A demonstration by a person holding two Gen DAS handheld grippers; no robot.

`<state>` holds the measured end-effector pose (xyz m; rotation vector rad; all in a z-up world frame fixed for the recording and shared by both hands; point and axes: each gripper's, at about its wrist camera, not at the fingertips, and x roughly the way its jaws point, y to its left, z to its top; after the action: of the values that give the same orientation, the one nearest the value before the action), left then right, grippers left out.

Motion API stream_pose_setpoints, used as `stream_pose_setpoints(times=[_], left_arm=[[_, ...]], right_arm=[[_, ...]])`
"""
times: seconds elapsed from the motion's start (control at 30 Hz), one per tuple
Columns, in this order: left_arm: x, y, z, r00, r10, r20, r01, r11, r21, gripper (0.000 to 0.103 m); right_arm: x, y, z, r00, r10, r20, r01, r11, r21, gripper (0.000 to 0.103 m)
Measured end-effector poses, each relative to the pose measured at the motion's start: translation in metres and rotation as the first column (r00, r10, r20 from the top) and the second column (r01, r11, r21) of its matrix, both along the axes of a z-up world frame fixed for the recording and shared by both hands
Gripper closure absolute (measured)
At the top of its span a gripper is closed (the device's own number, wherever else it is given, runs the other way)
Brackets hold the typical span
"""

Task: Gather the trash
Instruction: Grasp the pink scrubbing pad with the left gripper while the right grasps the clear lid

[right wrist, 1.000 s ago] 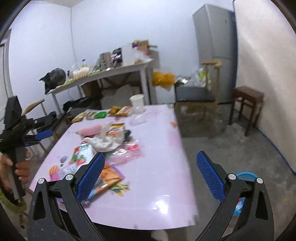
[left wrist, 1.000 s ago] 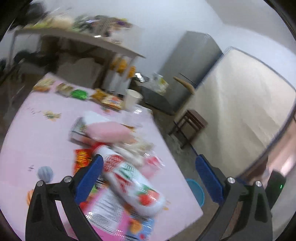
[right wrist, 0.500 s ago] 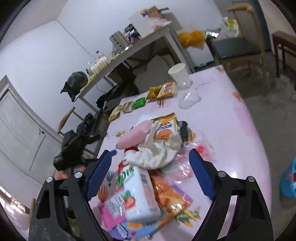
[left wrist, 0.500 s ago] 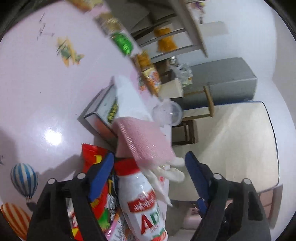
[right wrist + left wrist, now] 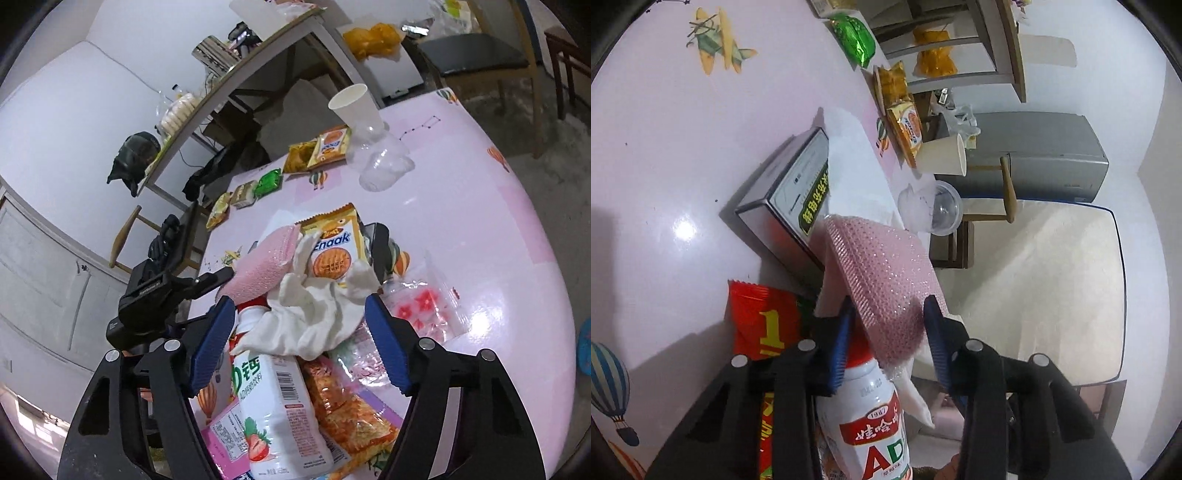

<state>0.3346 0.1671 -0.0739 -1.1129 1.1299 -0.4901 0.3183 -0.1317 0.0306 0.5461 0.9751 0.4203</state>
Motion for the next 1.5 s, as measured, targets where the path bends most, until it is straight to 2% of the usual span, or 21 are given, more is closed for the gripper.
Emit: stream_pose_setpoints(times=[0.1, 0.3, 0.47, 0.6, 0.7, 0.87, 0.97, 1.1, 1.3, 1.33, 1.4, 1.43, 1.47, 1.5], left_arm=[[-0.005, 0.001, 0.003, 1.000, -0.001, 0.030, 0.001, 1.000, 0.013, 0.071], [-0.017, 0.007, 0.020, 0.992, -0.003, 0.128, 0.006, 1.000, -0.024, 0.073], [-0.028, 0.024, 0.032, 0.979, 0.052, 0.198, -0.033, 0.995, -0.098, 0.073], [-0.034, 0.040, 0.038, 0.971, 0.095, 0.219, -0.071, 0.991, -0.115, 0.073], [-0.038, 0.048, 0.041, 0.970, 0.102, 0.222, -0.083, 0.992, -0.094, 0.073], [-0.039, 0.055, 0.041, 0.969, 0.091, 0.231, -0.073, 0.994, -0.085, 0.073], [-0.040, 0.058, 0.042, 0.965, 0.083, 0.248, -0.063, 0.994, -0.090, 0.073], [-0.040, 0.065, 0.045, 0.960, 0.093, 0.266, -0.068, 0.992, -0.102, 0.073], [-0.045, 0.074, 0.048, 0.952, 0.108, 0.288, -0.082, 0.992, -0.100, 0.073], [-0.046, 0.075, 0.048, 0.951, 0.110, 0.290, -0.084, 0.992, -0.099, 0.073], [-0.048, 0.078, 0.048, 0.949, 0.116, 0.292, -0.091, 0.991, -0.097, 0.073], [-0.049, 0.079, 0.048, 0.949, 0.116, 0.294, -0.091, 0.991, -0.099, 0.073], [-0.050, 0.080, 0.048, 0.948, 0.118, 0.295, -0.092, 0.991, -0.101, 0.073], [-0.051, 0.081, 0.048, 0.948, 0.119, 0.296, -0.092, 0.990, -0.104, 0.073]], right_arm=[[-0.002, -0.002, 0.000, 1.000, -0.006, -0.004, 0.006, 1.000, -0.001, 0.036], [-0.003, -0.007, 0.007, 1.000, -0.015, 0.014, 0.015, 1.000, 0.001, 0.037], [0.000, -0.008, 0.018, 1.000, -0.007, 0.031, 0.006, 1.000, 0.014, 0.038], [0.017, -0.009, 0.031, 0.998, 0.000, 0.061, 0.000, 1.000, 0.006, 0.039], [0.044, -0.015, 0.039, 0.996, -0.016, 0.087, 0.019, 0.999, -0.040, 0.041], [0.109, -0.016, 0.032, 0.993, 0.029, 0.112, -0.006, 0.979, -0.205, 0.044], [0.158, -0.028, 0.012, 0.996, 0.052, 0.079, -0.040, 0.988, -0.147, 0.043], [0.206, -0.037, -0.016, 0.999, 0.020, 0.028, -0.016, 0.992, -0.122, 0.041], [0.240, -0.028, -0.043, 0.998, 0.054, -0.023, -0.056, 0.992, -0.114, 0.041], [0.240, -0.025, -0.047, 0.997, 0.068, -0.037, -0.072, 0.990, -0.125, 0.042], [0.234, -0.020, -0.049, 0.994, 0.105, -0.040, -0.110, 0.985, -0.130, 0.054], [0.230, -0.019, -0.049, 0.992, 0.122, -0.038, -0.126, 0.983, -0.132, 0.064], [0.226, -0.018, -0.048, 0.991, 0.128, -0.036, -0.132, 0.982, -0.133, 0.078], [0.221, -0.017, -0.048, 0.989, 0.143, -0.039, -0.147, 0.979, -0.140, 0.083]])
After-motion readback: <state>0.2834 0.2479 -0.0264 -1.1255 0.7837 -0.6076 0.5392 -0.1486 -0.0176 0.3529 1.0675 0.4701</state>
